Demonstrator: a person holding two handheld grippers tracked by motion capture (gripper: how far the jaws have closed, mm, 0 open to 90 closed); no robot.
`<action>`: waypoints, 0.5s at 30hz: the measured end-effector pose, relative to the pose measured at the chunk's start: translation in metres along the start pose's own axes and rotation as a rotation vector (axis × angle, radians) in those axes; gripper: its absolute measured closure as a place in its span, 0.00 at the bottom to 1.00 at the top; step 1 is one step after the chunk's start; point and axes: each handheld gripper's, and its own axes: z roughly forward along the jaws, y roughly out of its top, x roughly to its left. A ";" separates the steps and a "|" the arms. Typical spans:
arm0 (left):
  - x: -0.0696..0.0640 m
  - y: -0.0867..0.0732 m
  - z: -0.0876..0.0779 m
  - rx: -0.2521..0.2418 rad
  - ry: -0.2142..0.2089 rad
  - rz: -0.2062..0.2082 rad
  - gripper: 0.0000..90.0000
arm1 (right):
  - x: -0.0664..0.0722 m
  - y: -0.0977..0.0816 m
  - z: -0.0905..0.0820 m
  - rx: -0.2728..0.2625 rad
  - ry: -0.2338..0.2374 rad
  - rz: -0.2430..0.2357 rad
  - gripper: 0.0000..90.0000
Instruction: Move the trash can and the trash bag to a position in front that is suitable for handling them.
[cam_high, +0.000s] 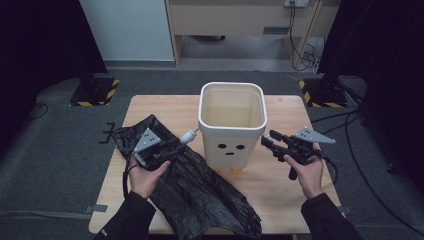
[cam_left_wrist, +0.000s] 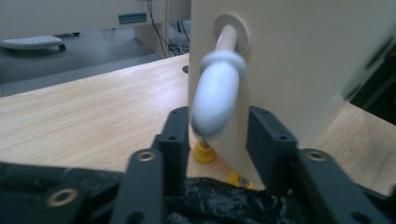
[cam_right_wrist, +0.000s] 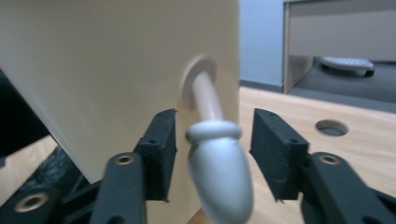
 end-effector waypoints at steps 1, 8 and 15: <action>0.002 -0.005 -0.005 0.006 0.011 0.007 0.60 | -0.002 0.002 -0.004 -0.019 -0.009 0.001 0.52; 0.033 -0.056 -0.020 0.049 0.112 0.004 0.39 | -0.015 0.021 -0.025 -0.113 -0.033 0.034 0.38; 0.043 -0.071 -0.017 0.036 0.080 -0.072 0.34 | -0.013 0.024 -0.023 -0.093 -0.003 0.010 0.35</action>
